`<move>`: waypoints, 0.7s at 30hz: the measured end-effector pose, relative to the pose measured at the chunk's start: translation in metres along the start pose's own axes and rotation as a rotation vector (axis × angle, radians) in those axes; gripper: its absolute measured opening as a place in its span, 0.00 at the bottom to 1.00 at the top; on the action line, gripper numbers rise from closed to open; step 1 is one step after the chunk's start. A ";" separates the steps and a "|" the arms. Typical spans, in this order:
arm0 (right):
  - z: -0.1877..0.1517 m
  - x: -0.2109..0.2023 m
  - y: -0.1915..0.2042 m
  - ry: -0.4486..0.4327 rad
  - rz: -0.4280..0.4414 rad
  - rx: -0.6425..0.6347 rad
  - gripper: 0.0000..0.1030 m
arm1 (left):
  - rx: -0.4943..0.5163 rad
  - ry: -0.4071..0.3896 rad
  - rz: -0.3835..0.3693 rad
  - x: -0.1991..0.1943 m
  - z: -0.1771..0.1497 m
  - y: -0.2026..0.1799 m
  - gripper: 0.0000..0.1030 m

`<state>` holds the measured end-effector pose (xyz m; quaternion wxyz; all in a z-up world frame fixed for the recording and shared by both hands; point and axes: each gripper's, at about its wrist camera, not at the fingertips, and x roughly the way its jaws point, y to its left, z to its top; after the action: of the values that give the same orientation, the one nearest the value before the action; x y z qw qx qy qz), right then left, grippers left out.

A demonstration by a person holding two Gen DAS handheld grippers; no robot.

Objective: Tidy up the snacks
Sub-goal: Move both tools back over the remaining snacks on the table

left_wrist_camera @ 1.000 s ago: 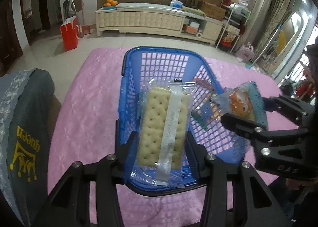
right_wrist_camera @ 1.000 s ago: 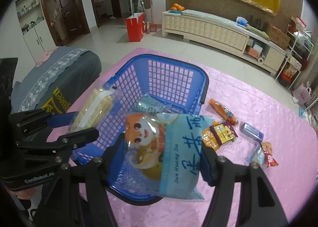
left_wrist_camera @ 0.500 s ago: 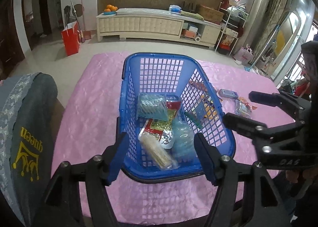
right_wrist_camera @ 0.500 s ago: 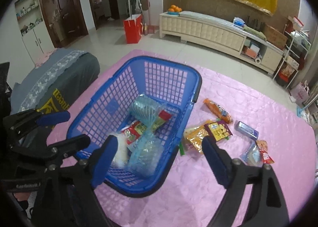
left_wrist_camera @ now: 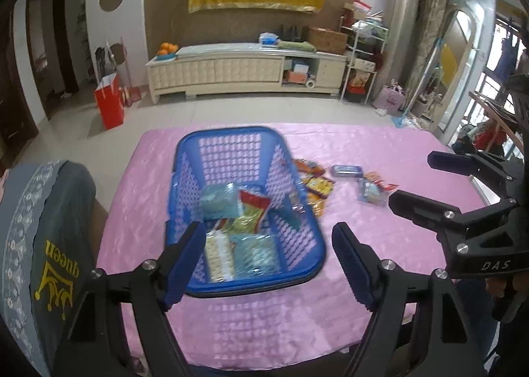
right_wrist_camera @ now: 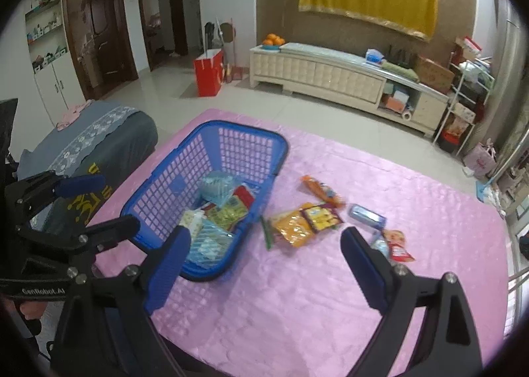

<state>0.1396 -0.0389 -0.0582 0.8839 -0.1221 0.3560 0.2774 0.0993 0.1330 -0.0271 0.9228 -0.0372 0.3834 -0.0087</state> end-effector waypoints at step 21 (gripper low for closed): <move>-0.027 -0.033 -0.117 -0.019 -0.107 0.125 0.92 | 0.141 0.030 -0.071 0.051 0.029 -0.123 0.75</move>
<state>0.1727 -0.1586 -0.0525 0.9068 -0.0831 0.3570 0.2081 0.1575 0.0094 -0.0341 0.9165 0.0145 0.3939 -0.0687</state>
